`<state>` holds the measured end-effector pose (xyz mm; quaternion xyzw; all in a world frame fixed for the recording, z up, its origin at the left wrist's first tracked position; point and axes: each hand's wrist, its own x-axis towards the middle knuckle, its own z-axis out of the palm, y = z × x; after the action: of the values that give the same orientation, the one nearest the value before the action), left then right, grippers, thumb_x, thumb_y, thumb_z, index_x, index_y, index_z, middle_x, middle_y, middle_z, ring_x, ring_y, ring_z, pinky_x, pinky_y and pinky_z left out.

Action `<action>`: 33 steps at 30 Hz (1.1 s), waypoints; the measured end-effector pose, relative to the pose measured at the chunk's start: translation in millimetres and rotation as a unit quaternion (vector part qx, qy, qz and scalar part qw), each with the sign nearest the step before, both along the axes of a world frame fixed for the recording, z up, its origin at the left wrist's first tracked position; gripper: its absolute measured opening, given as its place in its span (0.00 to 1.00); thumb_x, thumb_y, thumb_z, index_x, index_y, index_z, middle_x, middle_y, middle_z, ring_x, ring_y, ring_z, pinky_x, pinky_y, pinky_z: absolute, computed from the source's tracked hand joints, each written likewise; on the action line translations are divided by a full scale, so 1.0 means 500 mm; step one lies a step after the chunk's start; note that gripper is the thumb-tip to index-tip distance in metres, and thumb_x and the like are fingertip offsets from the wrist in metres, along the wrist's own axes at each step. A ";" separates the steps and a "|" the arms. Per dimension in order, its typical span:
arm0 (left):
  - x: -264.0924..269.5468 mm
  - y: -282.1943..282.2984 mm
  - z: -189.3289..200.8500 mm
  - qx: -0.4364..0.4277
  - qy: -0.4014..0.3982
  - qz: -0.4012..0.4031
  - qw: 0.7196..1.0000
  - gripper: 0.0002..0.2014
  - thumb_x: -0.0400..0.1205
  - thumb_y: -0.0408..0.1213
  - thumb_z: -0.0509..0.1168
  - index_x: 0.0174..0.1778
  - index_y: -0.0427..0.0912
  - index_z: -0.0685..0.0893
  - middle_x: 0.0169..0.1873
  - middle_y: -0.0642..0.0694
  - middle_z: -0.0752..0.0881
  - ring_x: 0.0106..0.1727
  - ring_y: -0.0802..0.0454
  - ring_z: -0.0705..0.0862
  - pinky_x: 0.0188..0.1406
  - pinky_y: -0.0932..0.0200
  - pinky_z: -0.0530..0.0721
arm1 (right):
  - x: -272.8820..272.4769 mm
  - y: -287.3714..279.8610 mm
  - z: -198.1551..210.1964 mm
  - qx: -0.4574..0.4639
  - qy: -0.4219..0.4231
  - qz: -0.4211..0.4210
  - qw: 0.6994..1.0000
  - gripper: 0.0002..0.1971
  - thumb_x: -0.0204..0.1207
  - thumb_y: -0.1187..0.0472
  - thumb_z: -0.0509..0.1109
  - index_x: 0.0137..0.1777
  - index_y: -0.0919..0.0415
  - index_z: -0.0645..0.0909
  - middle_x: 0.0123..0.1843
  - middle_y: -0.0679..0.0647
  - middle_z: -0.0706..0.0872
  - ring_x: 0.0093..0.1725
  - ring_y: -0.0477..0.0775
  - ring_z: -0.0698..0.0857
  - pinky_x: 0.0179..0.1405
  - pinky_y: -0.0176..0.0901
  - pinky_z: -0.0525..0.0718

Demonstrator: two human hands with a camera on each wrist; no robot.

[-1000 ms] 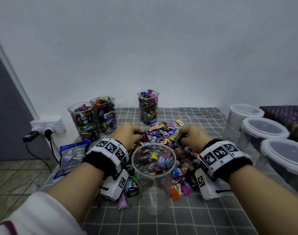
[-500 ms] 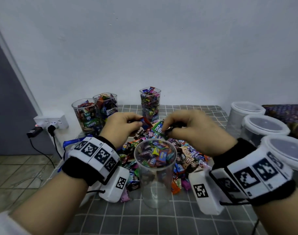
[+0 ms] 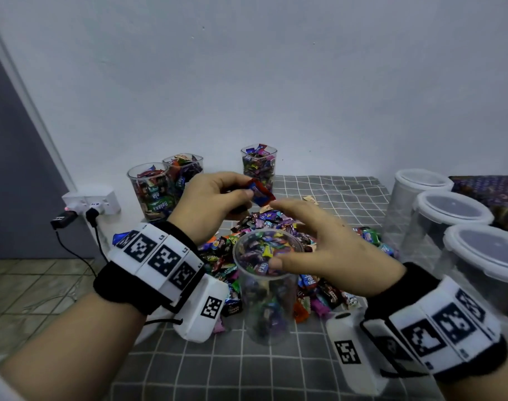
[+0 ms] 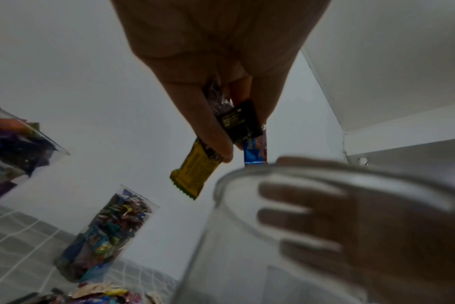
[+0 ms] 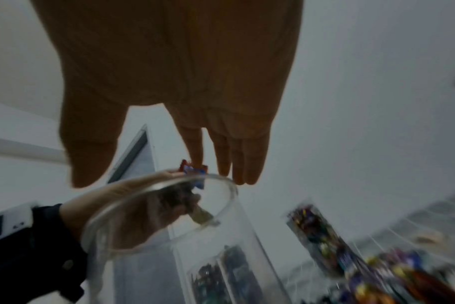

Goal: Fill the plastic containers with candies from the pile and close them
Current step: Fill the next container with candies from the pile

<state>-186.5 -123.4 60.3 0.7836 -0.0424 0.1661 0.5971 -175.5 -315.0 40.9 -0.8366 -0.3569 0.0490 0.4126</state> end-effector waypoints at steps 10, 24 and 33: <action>-0.026 -0.029 -0.011 -0.053 0.092 -0.114 0.988 0.08 0.79 0.22 0.63 0.45 0.38 0.84 0.27 0.47 0.87 0.29 0.58 0.87 0.27 0.65 0.85 | 0.009 0.008 -0.089 0.093 0.158 -0.006 0.983 0.40 0.60 0.66 0.83 0.69 0.50 0.65 0.60 0.44 0.81 0.55 0.28 0.82 0.55 0.26 0.78; -0.056 -0.036 -0.001 0.036 0.048 -0.117 0.991 0.15 0.81 0.31 0.63 0.56 0.58 0.82 0.54 0.59 0.86 0.50 0.64 0.85 0.37 0.58 0.88 | 0.016 -0.004 -0.090 0.031 0.120 -0.001 0.992 0.45 0.62 0.59 0.83 0.72 0.40 0.57 0.63 0.35 0.76 0.62 0.27 0.77 0.60 0.21 0.73; -0.038 0.090 -0.090 0.146 0.168 0.006 0.975 0.16 0.80 0.32 0.67 0.56 0.59 0.79 0.61 0.53 0.82 0.57 0.55 0.82 0.49 0.55 0.84 | 0.066 -0.059 -0.104 -0.212 0.034 -0.044 0.976 0.55 0.66 0.54 0.79 0.84 0.52 0.42 0.83 0.51 0.58 0.79 0.47 0.60 0.74 0.35 0.62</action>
<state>-205.6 -78.3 15.4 0.8792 0.0393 0.0273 0.4741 -142.3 -344.6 -11.0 -0.9179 -0.2869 0.1333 0.2395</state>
